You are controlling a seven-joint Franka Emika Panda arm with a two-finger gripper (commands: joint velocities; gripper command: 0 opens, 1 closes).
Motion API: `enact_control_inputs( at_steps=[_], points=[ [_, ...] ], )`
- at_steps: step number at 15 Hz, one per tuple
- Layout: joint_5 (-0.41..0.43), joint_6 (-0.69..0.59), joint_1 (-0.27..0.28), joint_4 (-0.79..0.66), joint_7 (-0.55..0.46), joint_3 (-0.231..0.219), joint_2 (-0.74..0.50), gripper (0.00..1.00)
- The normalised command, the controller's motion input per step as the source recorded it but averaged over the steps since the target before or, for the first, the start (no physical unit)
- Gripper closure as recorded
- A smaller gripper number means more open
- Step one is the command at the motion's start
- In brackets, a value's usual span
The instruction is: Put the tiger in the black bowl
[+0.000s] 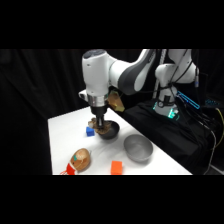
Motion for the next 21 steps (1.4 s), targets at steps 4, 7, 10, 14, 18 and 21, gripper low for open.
enact_control_inputs(
  at_steps=[4, 7, 10, 14, 18, 21],
  points=[
    [-0.046, 0.12, -0.264, -0.36, -0.19, 0.064, -0.33, 0.95],
    [0.027, 0.27, -0.227, -0.32, -0.21, 0.052, -0.18, 0.95],
    [0.07, 0.32, -0.173, -0.27, -0.2, 0.036, -0.07, 0.95],
    [0.108, 0.32, -0.111, -0.18, -0.18, 0.023, 0.07, 0.95],
    [0.093, 0.28, -0.018, -0.09, -0.13, 0.015, 0.13, 0.95],
    [0.098, 0.19, 0.025, -0.05, -0.13, -0.006, 0.06, 0.58]
  ],
)
